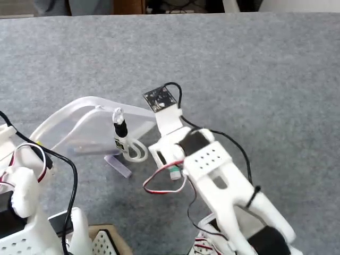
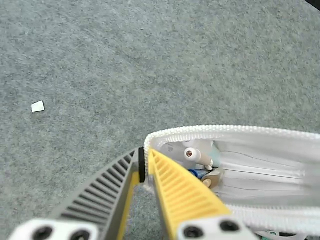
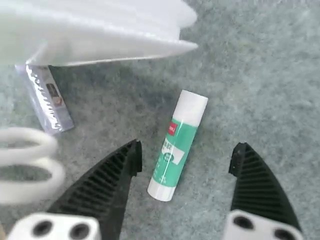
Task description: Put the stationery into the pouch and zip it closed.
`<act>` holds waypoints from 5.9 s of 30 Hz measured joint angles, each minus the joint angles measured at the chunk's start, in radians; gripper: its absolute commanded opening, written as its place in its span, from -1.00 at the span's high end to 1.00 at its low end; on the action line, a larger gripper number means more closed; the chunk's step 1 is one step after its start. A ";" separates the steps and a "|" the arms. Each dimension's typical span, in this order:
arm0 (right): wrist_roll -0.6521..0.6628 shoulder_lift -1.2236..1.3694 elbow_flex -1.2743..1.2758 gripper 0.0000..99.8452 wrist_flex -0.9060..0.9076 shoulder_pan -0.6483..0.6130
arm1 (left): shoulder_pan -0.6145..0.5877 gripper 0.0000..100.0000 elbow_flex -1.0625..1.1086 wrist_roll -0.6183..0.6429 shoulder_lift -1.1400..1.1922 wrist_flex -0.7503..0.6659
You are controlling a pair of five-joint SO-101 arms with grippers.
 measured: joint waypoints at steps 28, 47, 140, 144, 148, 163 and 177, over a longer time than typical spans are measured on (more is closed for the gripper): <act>0.000 0.381 -0.009 0.68 -0.196 0.091 | -0.002 0.95 0.000 0.000 0.000 0.000; 0.005 0.393 -0.149 0.98 -0.164 0.094 | -0.002 0.95 0.000 0.000 0.000 0.000; -0.118 -0.591 0.015 0.97 -0.603 -0.325 | 0.256 0.95 -0.005 -0.003 -0.181 0.002; -0.028 -0.591 0.015 0.82 -0.603 -0.325 | 0.256 0.95 -0.005 -0.003 -0.181 0.002; -0.002 -0.591 0.014 0.69 -0.560 -0.325 | 0.256 0.95 -0.005 -0.003 -0.181 0.002; 0.000 -0.595 -0.143 0.69 -0.387 -0.322 | 0.256 0.95 -0.005 -0.005 -0.181 0.002; 0.002 -0.732 -0.282 0.68 0.388 -0.322 | 0.227 0.95 0.005 -0.006 -0.181 -0.003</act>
